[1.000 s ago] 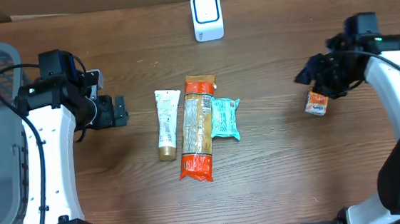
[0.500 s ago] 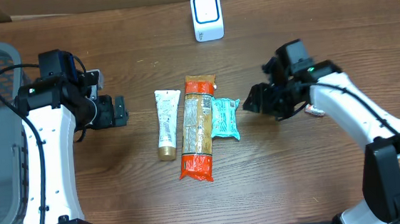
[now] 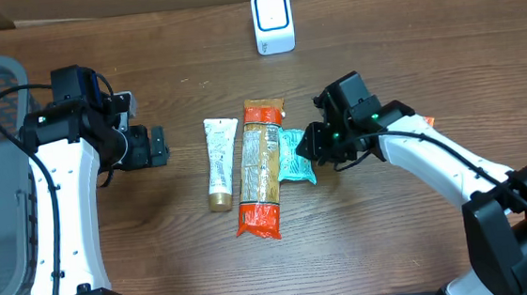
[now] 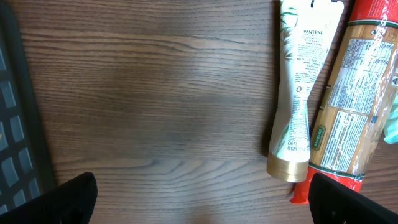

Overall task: Scan the item barcode
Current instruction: 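Move the right gripper left to the mint-green packet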

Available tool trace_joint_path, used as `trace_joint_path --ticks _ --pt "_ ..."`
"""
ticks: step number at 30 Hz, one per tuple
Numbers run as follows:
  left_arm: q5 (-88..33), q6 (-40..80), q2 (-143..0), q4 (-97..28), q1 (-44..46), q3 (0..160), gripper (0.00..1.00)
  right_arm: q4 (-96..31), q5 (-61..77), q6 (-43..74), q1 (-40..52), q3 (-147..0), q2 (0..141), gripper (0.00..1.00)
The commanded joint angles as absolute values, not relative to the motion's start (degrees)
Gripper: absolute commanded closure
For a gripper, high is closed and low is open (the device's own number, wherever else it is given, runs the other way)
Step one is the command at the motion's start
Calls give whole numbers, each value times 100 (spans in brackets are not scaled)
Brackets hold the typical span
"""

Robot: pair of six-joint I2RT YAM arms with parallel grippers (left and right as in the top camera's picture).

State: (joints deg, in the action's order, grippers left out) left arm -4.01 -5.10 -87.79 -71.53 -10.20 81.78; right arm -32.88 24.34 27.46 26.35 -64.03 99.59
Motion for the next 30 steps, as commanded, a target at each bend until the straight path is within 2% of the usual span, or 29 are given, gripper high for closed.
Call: trace_joint_path --ticks 1,9,15,19,30 --pt "-401 -620 -8790 -7153 -1009 8178 0 -3151 2246 3046 2775 -6368 9966 69" --pt "-401 -620 -8790 -7153 -1009 8178 1 -2773 1887 3435 2923 -6370 10409 83" --pt "-401 -622 -8790 -7153 -1009 8178 0 -2423 1634 3479 2919 -6370 10418 87" --pt "-403 -622 -8790 -7153 -1009 8178 0 -2311 1334 3673 2912 -6372 10418 94" --pt "-401 -622 -8790 -7153 -1009 8178 0 -2370 633 4117 2926 -6375 10460 96"
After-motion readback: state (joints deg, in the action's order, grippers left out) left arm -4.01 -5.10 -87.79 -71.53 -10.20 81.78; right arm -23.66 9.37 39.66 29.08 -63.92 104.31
